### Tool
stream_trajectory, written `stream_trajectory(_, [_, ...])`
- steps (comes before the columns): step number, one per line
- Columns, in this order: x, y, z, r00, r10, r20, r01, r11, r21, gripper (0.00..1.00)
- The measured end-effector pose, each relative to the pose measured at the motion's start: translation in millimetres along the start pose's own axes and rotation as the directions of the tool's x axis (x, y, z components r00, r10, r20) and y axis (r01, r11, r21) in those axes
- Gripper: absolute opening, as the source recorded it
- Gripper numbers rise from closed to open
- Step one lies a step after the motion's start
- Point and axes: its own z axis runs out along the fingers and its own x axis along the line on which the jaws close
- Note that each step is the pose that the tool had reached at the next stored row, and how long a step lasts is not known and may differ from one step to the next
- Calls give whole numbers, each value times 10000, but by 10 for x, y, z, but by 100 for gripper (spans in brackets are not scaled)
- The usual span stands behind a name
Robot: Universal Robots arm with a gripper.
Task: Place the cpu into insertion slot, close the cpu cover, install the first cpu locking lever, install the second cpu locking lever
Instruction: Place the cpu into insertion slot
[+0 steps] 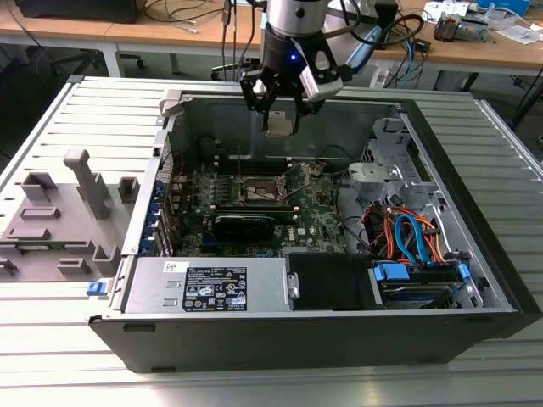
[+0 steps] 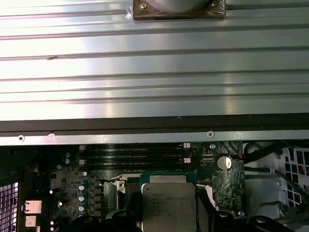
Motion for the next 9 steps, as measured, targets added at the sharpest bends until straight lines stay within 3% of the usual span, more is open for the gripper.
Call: stream_trajectory(9, [0, -3, 21, 10000, 0, 0, 0, 10000, -1, 55])
